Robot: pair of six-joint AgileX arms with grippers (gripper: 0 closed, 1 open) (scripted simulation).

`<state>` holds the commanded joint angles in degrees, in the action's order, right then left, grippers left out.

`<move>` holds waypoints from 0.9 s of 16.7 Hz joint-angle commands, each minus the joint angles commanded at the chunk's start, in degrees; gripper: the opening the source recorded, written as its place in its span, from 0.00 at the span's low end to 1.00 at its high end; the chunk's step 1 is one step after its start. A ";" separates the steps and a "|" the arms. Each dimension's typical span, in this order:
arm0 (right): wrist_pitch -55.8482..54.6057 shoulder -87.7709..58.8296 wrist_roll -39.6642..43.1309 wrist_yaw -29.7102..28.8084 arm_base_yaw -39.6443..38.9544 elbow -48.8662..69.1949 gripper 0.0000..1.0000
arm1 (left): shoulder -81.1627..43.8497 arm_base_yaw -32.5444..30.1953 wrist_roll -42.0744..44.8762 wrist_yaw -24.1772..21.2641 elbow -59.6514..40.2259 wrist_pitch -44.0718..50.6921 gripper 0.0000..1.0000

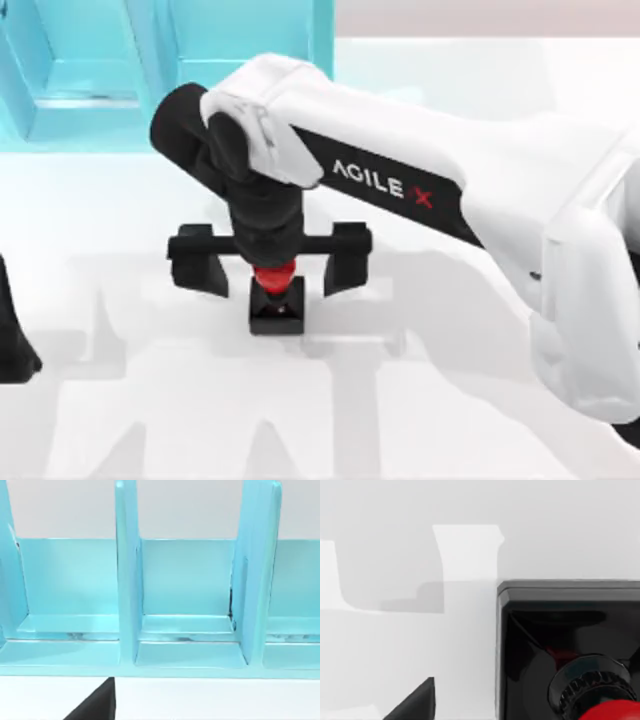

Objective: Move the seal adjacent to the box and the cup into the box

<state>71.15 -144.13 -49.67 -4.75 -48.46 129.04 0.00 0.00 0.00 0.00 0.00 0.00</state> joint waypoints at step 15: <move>-0.19 0.03 0.00 0.00 0.00 -0.20 0.17 | 0.00 0.00 0.00 0.00 0.00 0.00 1.00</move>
<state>70.97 -144.11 -49.66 -4.75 -48.46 128.85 0.00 0.00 0.00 0.00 0.00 0.00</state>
